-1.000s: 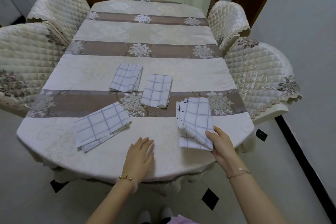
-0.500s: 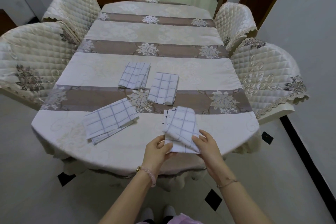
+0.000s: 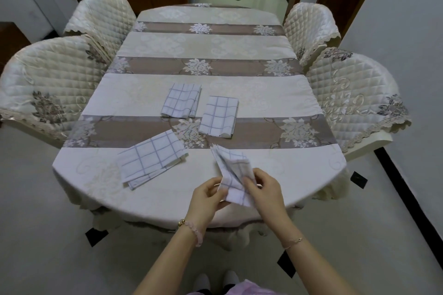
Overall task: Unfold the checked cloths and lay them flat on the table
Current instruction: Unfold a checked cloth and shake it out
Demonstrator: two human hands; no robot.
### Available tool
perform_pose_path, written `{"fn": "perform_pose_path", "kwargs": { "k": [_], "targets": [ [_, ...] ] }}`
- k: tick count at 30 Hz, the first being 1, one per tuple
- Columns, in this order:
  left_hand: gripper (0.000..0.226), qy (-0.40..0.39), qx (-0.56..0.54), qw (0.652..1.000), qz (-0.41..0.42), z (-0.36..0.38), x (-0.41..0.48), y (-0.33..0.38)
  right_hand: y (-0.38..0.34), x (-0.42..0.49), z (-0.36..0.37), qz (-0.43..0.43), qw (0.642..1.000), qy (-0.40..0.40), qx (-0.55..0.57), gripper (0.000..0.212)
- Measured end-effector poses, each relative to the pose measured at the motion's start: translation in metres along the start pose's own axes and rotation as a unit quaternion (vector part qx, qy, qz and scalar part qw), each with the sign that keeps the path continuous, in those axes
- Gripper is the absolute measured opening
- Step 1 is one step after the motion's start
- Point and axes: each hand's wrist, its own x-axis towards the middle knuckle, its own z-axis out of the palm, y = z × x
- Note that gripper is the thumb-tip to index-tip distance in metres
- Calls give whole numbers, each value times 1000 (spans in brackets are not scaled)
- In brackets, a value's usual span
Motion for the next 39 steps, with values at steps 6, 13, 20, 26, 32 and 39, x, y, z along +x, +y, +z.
{"fn": "perform_pose_path", "kwargs": {
  "k": [6, 13, 20, 26, 32, 39],
  "targets": [
    [16, 84, -74, 993, 32, -28, -6, 1, 5, 4, -22, 141, 928, 95, 330, 13],
    [18, 125, -37, 989, -72, -53, -12, -21, 30, -4, -16, 288, 891, 52, 348, 21],
    [22, 73, -65, 982, -160, -56, -16, -22, 41, 6, -23, 296, 927, 8, 232, 7],
    [19, 128, -125, 974, -138, -60, 5, -17, 51, 20, -35, 277, 949, -10, 148, 16],
    [10, 151, -82, 978, -115, -47, 8, -17, 52, 23, -41, 252, 963, 29, 88, 50],
    [12, 141, -30, 989, -34, -34, -6, -12, 3, -11, -29, 83, 996, 12, -25, 25]
  ]
}}
